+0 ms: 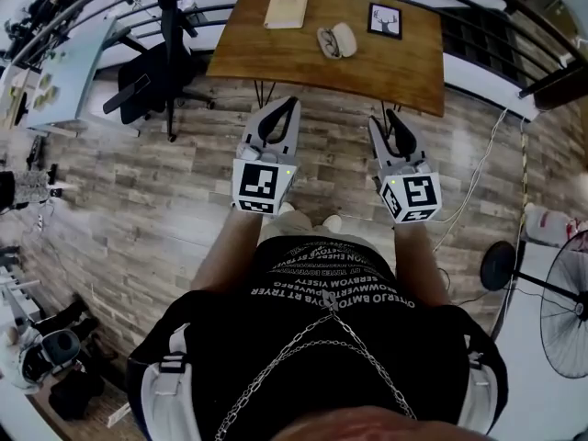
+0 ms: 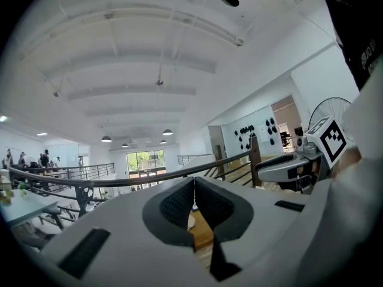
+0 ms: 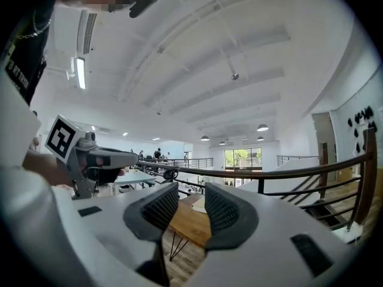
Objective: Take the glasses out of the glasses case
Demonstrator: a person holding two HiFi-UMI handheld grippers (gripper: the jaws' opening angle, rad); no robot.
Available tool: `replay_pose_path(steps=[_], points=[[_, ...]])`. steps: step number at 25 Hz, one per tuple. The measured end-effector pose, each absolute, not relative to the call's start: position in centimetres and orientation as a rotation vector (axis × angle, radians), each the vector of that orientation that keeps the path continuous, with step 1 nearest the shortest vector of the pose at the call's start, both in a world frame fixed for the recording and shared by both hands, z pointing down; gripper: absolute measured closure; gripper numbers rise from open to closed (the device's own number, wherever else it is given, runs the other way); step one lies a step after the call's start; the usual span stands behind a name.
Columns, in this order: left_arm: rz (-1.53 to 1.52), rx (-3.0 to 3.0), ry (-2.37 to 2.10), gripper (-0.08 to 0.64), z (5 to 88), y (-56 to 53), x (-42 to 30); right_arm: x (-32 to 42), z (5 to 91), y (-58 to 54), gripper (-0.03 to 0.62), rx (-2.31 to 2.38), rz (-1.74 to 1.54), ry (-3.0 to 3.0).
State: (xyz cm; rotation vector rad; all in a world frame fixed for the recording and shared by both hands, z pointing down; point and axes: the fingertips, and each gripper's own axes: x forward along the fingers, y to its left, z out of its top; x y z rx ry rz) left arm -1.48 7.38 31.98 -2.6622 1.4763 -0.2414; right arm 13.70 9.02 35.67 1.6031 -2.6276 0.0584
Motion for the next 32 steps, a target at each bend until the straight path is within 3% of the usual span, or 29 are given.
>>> replay_pose_path(steps=[32], points=[[-0.261,-2.764,1.384,0.532,34.2,-2.1,-2.8,11.4,36.0,-0.2,0.465,1.646,0.085,-2.587]])
